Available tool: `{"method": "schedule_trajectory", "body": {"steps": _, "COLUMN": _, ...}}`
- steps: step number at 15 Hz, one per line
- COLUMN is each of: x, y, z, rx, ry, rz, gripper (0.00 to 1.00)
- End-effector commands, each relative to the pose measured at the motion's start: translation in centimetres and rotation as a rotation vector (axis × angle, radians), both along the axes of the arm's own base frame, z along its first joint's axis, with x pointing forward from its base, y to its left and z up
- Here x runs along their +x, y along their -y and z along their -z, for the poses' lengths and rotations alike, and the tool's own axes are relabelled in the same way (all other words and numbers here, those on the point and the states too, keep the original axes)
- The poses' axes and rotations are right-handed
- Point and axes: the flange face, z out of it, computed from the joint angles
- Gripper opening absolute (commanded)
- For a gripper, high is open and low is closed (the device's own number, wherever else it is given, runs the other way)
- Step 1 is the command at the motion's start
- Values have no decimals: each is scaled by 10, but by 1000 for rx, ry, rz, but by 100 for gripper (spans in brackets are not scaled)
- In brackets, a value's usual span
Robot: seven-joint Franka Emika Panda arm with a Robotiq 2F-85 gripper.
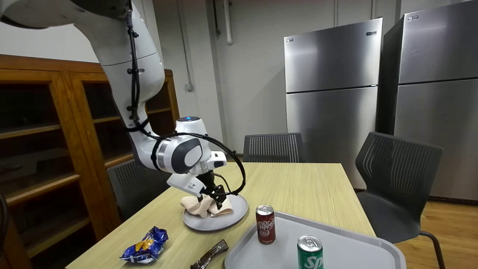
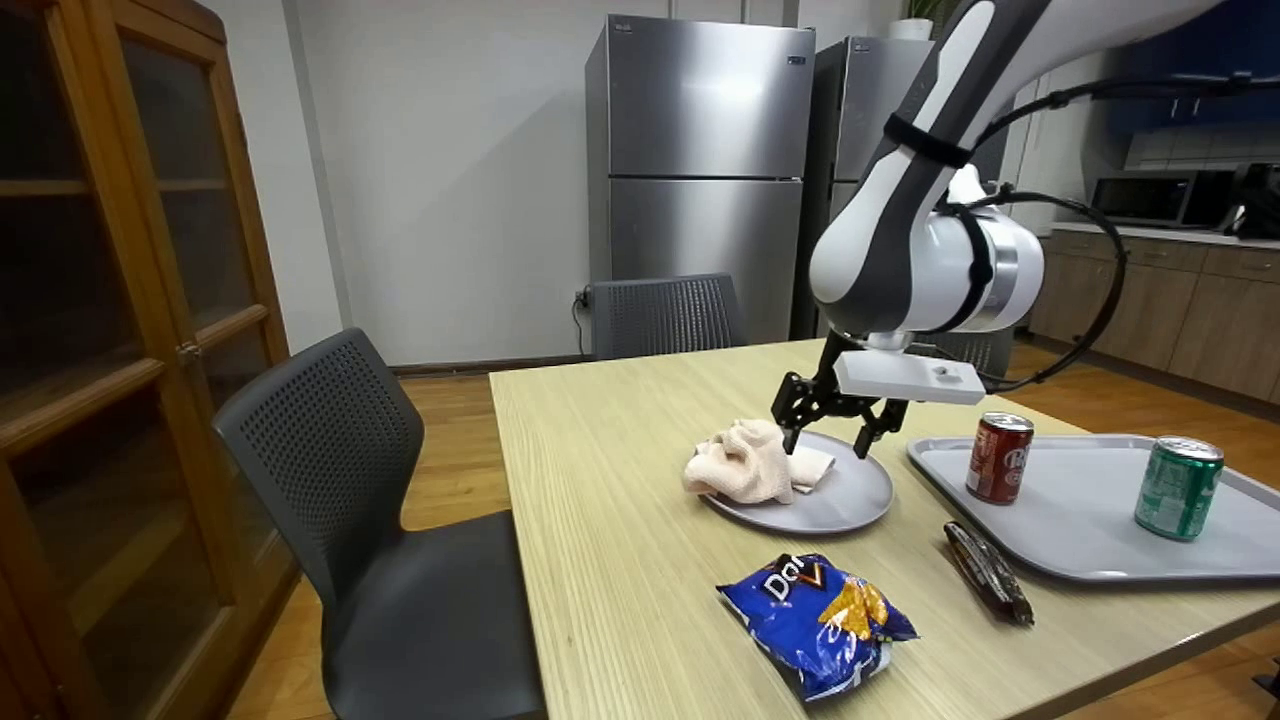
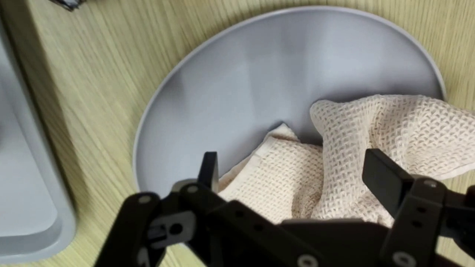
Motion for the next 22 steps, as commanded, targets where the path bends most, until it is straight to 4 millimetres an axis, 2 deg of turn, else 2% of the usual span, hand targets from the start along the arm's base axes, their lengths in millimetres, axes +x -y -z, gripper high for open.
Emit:
{"method": "schedule_trajectory", "body": {"steps": 1, "x": 24, "y": -7, "z": 11, "rx": -2, "ry": 23, "rz": -36, "gripper": 100}}
{"method": "schedule_trajectory", "body": {"steps": 11, "x": 58, "y": -20, "z": 35, "rx": 5, "ry": 48, "rz": -49, "gripper": 100}}
{"method": "schedule_trajectory", "body": {"steps": 17, "x": 71, "y": -35, "z": 31, "rx": 26, "ry": 90, "rz": -91, "gripper": 100}}
{"method": "schedule_trajectory", "body": {"steps": 22, "x": 78, "y": -43, "z": 36, "rx": 31, "ry": 100, "rz": -104, "gripper": 100}}
